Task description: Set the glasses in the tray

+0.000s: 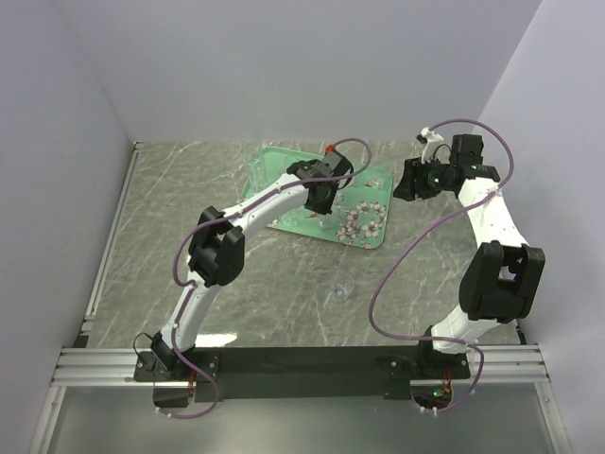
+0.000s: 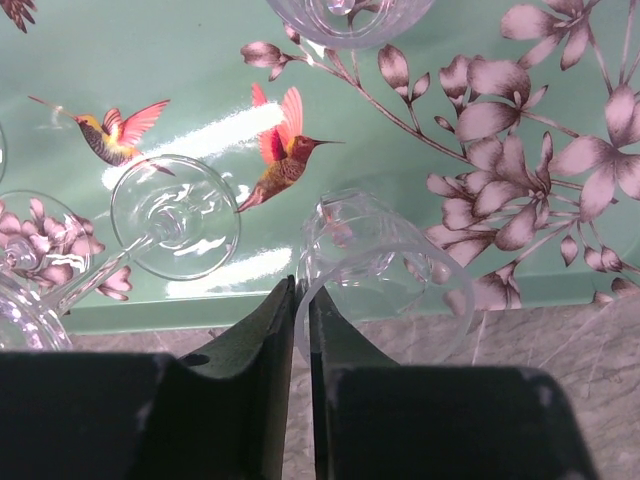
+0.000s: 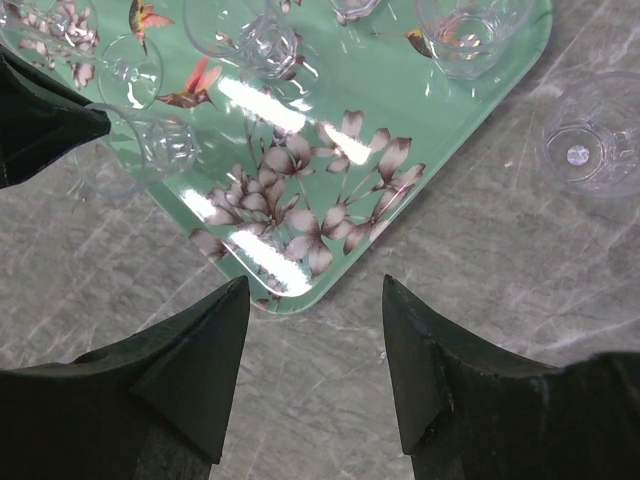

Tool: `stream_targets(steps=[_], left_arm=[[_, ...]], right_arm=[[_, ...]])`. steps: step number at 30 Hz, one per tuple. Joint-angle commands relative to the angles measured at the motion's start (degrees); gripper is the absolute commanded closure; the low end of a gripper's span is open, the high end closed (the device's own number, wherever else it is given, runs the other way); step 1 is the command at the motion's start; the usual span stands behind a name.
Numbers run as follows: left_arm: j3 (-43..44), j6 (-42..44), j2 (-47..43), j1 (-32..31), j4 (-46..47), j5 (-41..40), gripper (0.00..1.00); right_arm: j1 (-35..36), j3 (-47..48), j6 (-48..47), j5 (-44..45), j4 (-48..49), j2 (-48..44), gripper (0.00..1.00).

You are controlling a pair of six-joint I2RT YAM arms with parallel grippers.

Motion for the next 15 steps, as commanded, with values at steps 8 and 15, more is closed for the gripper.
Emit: stream_targets(steps=[8, 15], left_arm=[[2.26, 1.02, 1.12, 0.3, 1.06, 1.4, 0.79], [3.22, 0.93, 0.5, 0.3, 0.89, 1.14, 0.73]], right_arm=[[-0.95, 1.13, -0.47, -0.27, 1.69, -1.41, 0.37], [-1.04, 1.39, -1.26, 0.08, 1.43, -1.5, 0.37]])
